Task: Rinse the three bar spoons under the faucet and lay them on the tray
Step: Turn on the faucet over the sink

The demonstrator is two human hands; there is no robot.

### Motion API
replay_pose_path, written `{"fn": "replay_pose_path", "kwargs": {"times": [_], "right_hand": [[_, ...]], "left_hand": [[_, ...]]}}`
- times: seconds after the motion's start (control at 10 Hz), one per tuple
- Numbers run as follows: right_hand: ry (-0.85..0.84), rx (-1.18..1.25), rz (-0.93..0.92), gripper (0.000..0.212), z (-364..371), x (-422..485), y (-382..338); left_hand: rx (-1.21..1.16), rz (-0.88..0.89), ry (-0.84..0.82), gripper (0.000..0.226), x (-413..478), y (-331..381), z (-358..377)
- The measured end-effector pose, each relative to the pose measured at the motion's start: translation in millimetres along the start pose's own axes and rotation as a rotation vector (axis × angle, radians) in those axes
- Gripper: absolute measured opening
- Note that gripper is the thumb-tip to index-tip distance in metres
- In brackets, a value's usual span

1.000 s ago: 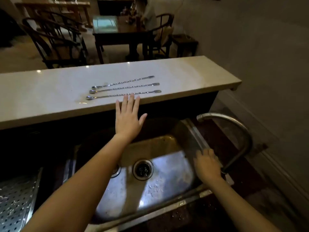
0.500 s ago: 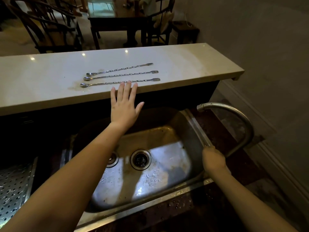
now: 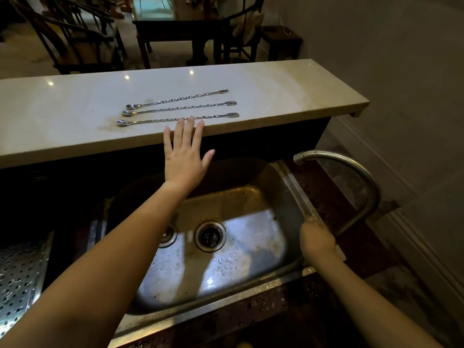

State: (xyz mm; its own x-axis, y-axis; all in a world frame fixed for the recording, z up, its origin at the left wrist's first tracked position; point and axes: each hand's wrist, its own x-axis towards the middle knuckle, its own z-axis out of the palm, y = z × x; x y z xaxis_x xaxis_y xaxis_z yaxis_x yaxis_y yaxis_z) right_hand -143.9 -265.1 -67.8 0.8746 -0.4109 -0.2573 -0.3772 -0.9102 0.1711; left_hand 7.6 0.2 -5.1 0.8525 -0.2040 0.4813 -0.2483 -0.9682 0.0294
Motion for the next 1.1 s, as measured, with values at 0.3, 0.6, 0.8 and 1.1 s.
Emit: {"fn": "replay_pose_path", "kwargs": {"times": [0.3, 0.6, 0.8, 1.1], "right_hand": [[-0.166, 0.038, 0.052, 0.030, -15.0, 15.5, -6.6], [-0.293, 0.014, 0.087, 0.031, -21.6, 26.7, -8.8], [-0.329, 0.004, 0.080, 0.028, -24.7, 25.9, -8.6], [-0.115, -0.118, -0.020, 0.031, -54.0, 1.7, -11.5]], "left_hand": [[0.002, 0.000, 0.008, 0.065, 0.2, -0.4, 0.3], [0.001, 0.003, 0.001, 0.065, -0.2, -1.3, 0.9], [0.000, -0.001, 0.001, 0.065, 0.0, -1.3, 1.1], [0.007, -0.010, -0.019, 0.066, 0.7, -2.3, -2.9]]}}
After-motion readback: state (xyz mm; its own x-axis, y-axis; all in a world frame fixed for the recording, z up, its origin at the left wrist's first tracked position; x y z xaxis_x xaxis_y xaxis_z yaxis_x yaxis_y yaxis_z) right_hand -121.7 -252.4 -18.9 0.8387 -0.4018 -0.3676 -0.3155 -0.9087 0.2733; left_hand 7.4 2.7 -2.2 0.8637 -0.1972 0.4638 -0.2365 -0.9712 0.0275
